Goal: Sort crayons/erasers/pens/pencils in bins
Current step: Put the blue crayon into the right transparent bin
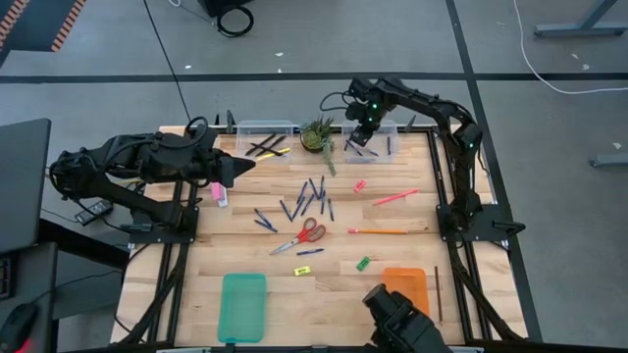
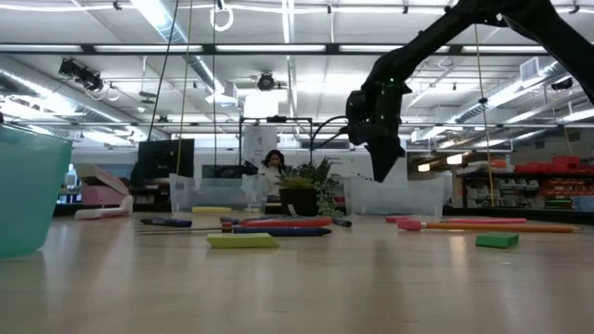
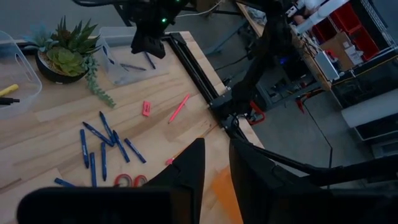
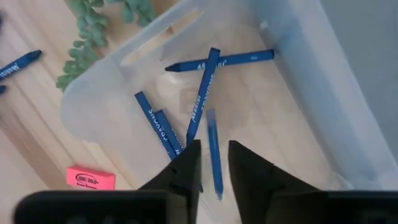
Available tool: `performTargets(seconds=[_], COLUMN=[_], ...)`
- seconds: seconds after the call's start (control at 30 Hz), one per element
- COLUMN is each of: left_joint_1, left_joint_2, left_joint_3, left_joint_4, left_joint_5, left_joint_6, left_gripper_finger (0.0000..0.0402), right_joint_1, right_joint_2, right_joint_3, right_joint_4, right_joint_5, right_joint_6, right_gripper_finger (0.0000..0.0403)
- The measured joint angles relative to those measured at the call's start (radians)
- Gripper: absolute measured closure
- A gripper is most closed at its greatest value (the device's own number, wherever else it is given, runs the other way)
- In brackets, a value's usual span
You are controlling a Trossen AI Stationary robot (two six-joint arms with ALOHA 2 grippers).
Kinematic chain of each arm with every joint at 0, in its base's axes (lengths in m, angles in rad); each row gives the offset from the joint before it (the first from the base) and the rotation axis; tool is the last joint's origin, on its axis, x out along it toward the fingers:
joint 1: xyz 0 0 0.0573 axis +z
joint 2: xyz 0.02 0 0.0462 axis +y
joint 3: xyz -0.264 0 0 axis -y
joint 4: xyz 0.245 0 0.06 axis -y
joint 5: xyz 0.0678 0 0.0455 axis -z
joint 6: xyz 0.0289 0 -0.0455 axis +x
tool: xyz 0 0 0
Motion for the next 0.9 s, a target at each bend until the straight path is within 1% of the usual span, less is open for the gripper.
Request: performTargets(seconds=[0.17,0.3,0.37,0.47,0.53,0.6,0.67,0.77,0.9], left_joint_1=[0.001,0.001,0.001,0.001,0.001,0.001,0.001,0.001,0.001], left_joint_2=[0.000,0.000,0.000,0.000,0.000,0.000,0.000,0.000,0.000], left_joint_3=[0.000,0.000,0.000,0.000,0.000,0.000,0.000,0.000,0.000], left_joint_4=[0.000,0.000,0.000,0.000,0.005,0.011,0.020,0.033,0.045], left_joint_5=[0.000,0.000,-0.001,0.000,-0.001,0.000,0.000,0.000,0.000], left_joint_6=[0.000,0.010,0.011,0.022,0.050,0.072,0.092,0.125,0.130], left_gripper_finger=[0.0318,0.0315,0.0315,0.0318,0.0319,0.0318,0.0315,0.0312,0.0311], right_joint_1=[0.003,0.014,0.024,0.058,0.098,0.149,0.210,0.303,0.419], right_joint_2=[0.000,0.000,0.000,0.000,0.000,0.000,0.000,0.000,0.000], right_joint_3=[0.013,0.049,0.073,0.110,0.127,0.136,0.137,0.127,0.111], right_joint_4=[0.007,-0.014,-0.021,-0.035,-0.035,-0.043,-0.057,-0.070,-0.068], right_joint_5=[0.000,-0.005,-0.033,-0.117,-0.170,-0.190,-0.186,-0.144,-0.122], right_joint_6=[0.047,0.123,0.186,0.294,0.357,0.408,0.453,0.532,0.691], right_gripper_finger=[0.0267,0.0258,0.0257,0.0257,0.0259,0.0263,0.0268,0.0272,0.0277])
